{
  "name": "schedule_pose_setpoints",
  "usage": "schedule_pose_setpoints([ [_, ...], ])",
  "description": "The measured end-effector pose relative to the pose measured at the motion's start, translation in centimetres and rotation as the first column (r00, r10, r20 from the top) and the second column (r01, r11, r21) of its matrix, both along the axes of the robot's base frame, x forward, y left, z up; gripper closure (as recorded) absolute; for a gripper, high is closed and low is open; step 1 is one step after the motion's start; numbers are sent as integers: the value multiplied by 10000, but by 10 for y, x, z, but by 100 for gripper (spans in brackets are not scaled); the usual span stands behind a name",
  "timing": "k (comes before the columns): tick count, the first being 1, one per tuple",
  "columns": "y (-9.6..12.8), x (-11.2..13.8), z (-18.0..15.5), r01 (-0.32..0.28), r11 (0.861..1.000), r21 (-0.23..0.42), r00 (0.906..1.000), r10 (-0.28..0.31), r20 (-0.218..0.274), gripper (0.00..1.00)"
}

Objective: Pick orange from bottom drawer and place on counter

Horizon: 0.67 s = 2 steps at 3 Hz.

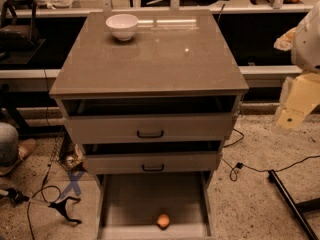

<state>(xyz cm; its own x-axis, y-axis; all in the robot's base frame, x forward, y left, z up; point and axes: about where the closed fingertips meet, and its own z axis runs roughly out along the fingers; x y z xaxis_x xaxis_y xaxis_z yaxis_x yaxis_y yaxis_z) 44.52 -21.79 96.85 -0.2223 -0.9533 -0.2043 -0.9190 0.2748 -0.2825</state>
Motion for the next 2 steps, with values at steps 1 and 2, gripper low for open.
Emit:
schedule_pose_setpoints([
  [1, -4, 12, -36, -236, 9990, 378, 9995, 228, 230, 0],
  [2, 0, 26, -81, -881, 9871, 1339, 9957, 834, 404, 0],
])
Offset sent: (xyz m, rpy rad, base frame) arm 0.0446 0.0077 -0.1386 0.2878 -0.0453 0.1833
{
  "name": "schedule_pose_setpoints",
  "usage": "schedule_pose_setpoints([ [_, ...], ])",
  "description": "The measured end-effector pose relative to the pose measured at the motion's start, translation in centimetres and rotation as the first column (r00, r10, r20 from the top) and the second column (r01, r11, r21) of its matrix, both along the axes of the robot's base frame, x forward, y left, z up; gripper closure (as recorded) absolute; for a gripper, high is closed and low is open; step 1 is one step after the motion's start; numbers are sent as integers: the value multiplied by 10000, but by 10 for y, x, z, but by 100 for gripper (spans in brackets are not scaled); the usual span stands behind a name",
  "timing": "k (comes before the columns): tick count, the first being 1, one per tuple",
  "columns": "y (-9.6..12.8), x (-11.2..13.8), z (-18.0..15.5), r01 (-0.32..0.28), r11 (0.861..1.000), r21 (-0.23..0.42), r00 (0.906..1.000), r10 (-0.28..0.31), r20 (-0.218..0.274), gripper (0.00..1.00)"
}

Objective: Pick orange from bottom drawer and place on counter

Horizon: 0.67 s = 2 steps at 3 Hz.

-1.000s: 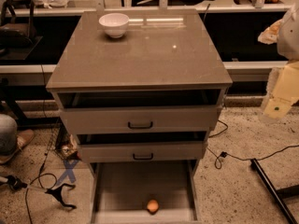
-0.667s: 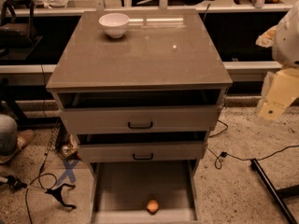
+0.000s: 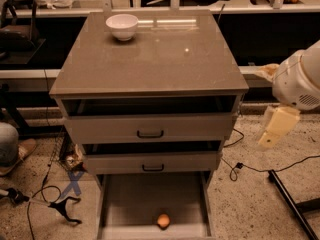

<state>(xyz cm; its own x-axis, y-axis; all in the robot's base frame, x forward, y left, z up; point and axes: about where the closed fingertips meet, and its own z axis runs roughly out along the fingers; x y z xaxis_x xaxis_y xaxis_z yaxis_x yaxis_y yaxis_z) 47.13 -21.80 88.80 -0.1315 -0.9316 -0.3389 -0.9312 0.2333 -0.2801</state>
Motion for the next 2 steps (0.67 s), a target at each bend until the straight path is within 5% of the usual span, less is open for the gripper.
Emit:
schedule_pose_setpoints([
  [1, 16, 12, -51, -1011, 9869, 1256, 9947, 1024, -41, 0],
  [2, 14, 11, -55, -983, 9867, 1295, 9950, 998, -49, 0],
])
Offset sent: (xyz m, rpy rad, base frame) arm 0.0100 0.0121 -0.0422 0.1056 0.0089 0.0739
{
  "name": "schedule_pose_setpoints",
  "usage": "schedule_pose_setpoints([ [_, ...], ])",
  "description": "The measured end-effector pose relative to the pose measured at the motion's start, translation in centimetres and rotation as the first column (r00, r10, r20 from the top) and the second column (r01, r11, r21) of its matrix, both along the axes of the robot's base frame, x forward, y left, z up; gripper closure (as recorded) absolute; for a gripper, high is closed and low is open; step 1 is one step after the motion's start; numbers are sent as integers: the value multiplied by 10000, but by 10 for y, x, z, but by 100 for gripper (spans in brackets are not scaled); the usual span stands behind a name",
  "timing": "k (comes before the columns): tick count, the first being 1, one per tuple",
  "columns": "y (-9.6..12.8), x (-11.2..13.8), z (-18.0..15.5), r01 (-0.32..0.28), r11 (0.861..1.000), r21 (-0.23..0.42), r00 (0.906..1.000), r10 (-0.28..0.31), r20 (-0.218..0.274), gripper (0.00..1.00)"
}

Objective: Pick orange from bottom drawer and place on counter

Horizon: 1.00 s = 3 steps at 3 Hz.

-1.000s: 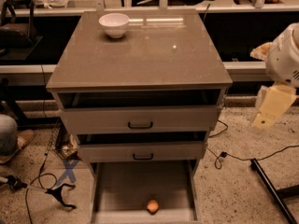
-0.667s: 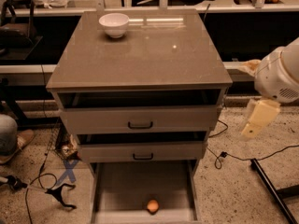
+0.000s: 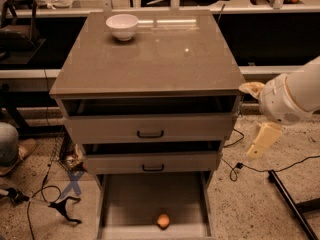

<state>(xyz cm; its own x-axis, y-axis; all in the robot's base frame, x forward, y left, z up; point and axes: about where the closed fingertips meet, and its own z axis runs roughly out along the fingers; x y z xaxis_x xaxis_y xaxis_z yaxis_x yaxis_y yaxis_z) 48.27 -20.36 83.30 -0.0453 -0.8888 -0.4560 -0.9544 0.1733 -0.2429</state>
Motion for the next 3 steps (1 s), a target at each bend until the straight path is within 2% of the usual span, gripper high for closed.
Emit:
schedule_pose_setpoints([
  [1, -8, -2, -21, 78, 9998, 200, 10000, -76, -59, 0],
  [2, -15, -7, -65, -124, 9983, 564, 9999, 130, -91, 0],
  [3, -11, -5, -133, -691, 9859, 1524, 9972, 725, -168, 0],
])
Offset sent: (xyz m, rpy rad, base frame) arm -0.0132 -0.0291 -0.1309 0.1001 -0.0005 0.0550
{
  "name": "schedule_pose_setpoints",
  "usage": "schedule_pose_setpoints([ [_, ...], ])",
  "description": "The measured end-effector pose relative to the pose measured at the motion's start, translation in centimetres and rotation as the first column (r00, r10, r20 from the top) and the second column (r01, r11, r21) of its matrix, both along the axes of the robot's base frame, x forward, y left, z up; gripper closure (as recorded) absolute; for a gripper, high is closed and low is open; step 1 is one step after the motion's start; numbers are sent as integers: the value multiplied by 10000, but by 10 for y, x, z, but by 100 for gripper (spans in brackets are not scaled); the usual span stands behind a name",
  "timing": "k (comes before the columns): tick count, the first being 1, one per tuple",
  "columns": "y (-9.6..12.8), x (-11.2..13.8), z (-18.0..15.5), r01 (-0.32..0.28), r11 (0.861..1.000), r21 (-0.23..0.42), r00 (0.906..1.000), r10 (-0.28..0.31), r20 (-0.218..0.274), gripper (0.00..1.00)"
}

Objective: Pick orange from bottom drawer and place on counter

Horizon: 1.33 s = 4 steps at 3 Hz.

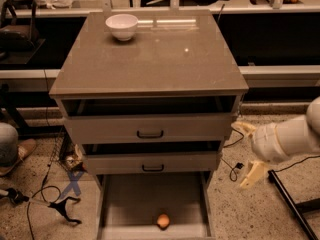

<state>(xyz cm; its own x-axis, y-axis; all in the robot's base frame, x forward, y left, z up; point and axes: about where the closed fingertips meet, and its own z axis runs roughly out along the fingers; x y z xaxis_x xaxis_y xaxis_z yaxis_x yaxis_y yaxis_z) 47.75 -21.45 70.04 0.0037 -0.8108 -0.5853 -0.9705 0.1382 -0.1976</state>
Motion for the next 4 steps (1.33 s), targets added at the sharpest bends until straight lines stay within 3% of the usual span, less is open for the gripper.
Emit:
schedule_pose_setpoints([
  [1, 6, 3, -44, -307, 9967, 748, 9993, 321, -175, 0],
  [2, 15, 4, -86, -370, 9937, 1054, 9969, 439, -647, 0],
  [4, 11, 5, -100, -383, 9929, 1126, 9973, 451, -581, 0],
])
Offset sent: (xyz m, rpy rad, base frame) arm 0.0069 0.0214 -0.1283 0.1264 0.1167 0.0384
